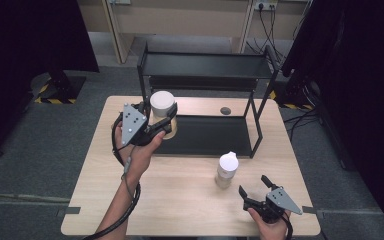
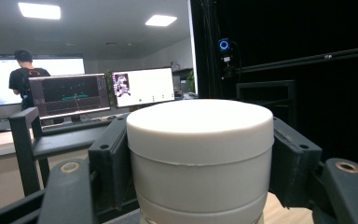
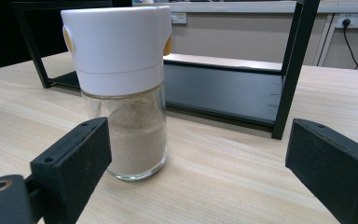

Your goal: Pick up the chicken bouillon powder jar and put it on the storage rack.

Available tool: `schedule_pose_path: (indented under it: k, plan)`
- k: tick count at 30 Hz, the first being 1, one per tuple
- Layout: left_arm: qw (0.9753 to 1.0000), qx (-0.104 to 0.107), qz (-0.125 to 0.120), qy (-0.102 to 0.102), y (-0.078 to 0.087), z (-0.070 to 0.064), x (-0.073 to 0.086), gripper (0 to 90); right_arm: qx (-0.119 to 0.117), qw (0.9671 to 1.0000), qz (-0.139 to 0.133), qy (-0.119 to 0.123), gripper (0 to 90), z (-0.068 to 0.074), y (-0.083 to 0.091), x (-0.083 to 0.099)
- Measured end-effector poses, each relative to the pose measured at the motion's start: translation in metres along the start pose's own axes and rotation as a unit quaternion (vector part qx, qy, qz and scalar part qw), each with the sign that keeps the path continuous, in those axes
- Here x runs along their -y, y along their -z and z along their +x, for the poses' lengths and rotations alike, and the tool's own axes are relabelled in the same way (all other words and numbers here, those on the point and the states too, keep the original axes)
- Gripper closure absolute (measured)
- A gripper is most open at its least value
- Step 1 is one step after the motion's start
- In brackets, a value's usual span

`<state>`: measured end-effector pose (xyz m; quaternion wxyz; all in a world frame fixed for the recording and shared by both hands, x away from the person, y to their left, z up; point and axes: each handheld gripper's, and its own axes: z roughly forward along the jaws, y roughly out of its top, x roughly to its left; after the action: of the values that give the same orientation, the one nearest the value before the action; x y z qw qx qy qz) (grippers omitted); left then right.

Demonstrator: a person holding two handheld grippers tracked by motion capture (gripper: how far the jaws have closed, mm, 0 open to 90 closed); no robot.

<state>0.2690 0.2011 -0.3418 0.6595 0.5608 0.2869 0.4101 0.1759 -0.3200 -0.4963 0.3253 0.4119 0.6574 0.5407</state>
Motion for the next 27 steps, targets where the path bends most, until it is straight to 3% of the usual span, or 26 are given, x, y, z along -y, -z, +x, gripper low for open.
schedule_pose_path:
  k: [27]
  plan:
    - [0.9998, -0.015, -0.003, -0.008, -0.027, 0.008, -0.032, 33.2, 0.001, 1.0000, -0.001, -0.001, 7.0, 0.000, 0.000, 0.000]
